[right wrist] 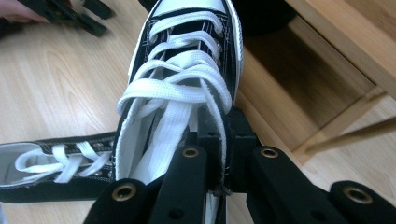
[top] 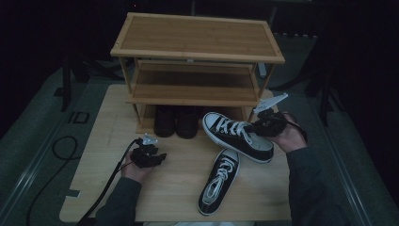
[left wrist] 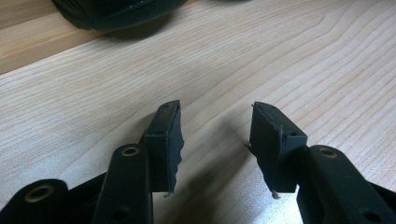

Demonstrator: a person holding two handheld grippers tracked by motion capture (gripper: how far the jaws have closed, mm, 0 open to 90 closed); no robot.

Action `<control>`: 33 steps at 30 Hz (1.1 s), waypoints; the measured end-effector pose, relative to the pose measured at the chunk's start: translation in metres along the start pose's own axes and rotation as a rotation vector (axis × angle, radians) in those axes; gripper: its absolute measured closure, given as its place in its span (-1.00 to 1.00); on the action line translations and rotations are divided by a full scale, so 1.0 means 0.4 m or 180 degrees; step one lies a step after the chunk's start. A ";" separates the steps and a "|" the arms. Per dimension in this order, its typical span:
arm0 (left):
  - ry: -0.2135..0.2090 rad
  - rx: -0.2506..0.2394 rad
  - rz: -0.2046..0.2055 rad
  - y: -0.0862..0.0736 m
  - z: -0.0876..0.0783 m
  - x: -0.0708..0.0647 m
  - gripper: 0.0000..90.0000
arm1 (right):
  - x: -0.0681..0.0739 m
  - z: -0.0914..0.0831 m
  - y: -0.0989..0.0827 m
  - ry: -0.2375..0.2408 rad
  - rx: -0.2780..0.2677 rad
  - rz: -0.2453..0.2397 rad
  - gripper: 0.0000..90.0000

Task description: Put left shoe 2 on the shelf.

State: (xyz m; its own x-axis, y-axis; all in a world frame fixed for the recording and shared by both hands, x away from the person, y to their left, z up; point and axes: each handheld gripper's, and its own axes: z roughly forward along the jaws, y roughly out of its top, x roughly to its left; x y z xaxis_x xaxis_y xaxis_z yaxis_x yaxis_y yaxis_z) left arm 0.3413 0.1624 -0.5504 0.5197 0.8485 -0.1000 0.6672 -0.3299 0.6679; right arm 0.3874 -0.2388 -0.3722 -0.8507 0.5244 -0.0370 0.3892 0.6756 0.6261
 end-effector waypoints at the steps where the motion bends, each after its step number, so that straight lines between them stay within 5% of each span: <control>1: -0.0001 0.0000 -0.0002 0.000 0.000 0.000 0.19 | 0.000 -0.001 0.004 0.0017 -0.0011 -0.0015 0.94; 24: 0.0002 -0.0004 -0.0001 0.000 0.001 -0.002 0.18 | 0.004 -0.057 0.070 0.0176 -0.0310 -0.0044 0.95; 33: -0.0001 -0.0009 -0.0004 0.000 0.001 -0.003 0.18 | -0.004 -0.085 0.114 0.0055 -0.0382 0.0005 0.95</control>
State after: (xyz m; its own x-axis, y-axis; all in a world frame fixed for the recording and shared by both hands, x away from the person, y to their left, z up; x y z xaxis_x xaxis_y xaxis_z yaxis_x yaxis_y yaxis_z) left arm 0.3410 0.1613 -0.5507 0.5190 0.8488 -0.1011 0.6663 -0.3276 0.6699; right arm 0.3946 -0.2264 -0.3173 -0.8565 0.5156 -0.0233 0.3463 0.6075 0.7149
